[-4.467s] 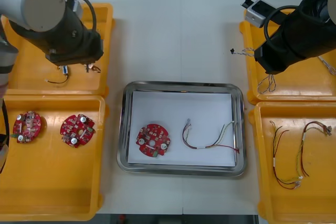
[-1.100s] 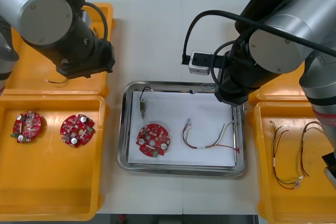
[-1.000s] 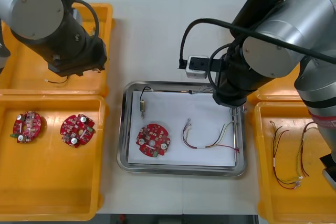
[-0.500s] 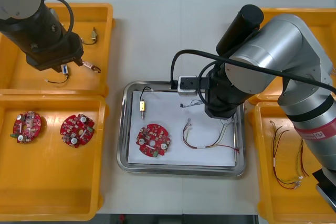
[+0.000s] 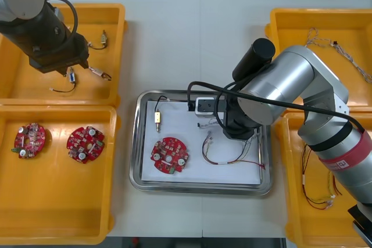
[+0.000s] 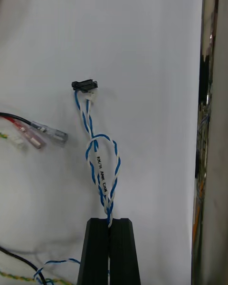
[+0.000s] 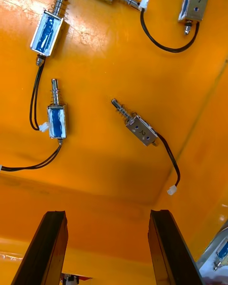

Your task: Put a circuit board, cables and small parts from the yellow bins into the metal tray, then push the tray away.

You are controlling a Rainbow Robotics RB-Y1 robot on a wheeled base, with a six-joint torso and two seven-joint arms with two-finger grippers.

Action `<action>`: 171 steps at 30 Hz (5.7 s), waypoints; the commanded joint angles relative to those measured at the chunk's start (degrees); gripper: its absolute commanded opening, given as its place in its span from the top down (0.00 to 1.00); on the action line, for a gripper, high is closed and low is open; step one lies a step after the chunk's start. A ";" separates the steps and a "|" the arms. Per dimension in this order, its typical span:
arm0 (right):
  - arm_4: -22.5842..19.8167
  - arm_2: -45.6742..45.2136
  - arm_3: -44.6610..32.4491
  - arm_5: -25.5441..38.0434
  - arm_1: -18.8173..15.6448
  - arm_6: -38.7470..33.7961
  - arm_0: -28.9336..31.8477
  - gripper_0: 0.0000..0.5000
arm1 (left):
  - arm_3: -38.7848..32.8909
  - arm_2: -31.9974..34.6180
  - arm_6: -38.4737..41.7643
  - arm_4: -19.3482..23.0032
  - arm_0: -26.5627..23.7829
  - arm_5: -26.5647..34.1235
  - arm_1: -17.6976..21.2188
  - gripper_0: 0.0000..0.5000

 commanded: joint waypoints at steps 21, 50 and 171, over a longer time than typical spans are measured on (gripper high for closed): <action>1.65 0.15 1.10 -4.22 0.34 3.06 0.85 0.00 | 12.17 -1.71 -10.51 0.93 -2.78 -11.82 1.99 0.00; -1.69 -11.54 -12.00 16.26 2.18 0.07 -3.98 0.00 | 17.53 -3.99 -13.32 1.19 -0.76 -18.68 1.20 0.00; -20.67 -55.31 -19.73 16.57 -19.44 -50.03 24.76 0.00 | -22.72 -18.85 21.22 -9.36 -2.87 9.85 -20.33 1.00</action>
